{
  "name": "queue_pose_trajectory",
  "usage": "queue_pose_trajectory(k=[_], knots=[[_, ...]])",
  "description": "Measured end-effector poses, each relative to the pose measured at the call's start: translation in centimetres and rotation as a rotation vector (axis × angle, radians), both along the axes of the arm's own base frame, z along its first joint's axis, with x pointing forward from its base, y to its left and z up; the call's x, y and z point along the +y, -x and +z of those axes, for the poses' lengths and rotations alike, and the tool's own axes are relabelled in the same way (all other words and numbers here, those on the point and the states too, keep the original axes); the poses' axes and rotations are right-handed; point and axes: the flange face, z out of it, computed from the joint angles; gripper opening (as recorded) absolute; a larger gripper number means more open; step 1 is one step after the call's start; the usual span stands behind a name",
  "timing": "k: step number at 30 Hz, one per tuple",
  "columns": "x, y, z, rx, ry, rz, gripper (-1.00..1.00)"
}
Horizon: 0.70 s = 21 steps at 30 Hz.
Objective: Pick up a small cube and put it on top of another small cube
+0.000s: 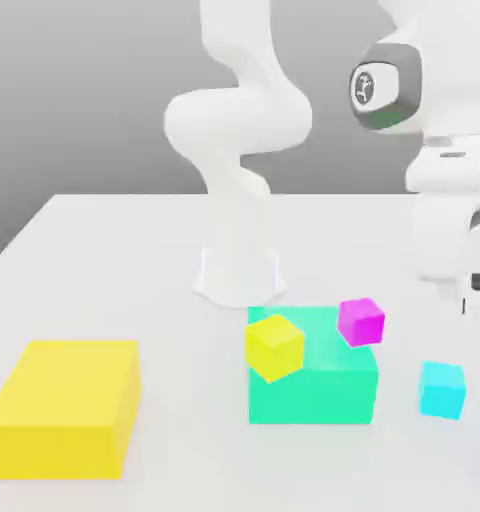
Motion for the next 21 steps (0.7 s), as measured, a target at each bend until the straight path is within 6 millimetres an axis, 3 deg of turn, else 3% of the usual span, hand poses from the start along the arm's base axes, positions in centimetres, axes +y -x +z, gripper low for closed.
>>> queue_pose_trajectory(k=[2, 5, 10, 11, 17, 21], knots=[[1.8, 2.6, -3.9, 0.053, 0.032, 0.110, 0.00], [2.8, 5.7, -9.1, 0.126, 0.071, 0.230, 0.00], [3.0, 6.4, -15.1, 0.144, 0.078, 0.256, 0.00], [3.0, 6.5, -16.0, 0.144, 0.078, 0.257, -1.00], [2.9, 6.5, -16.4, 0.144, 0.080, 0.257, -1.00], [3.0, 6.4, -13.4, 0.145, 0.078, 0.257, -1.00]])
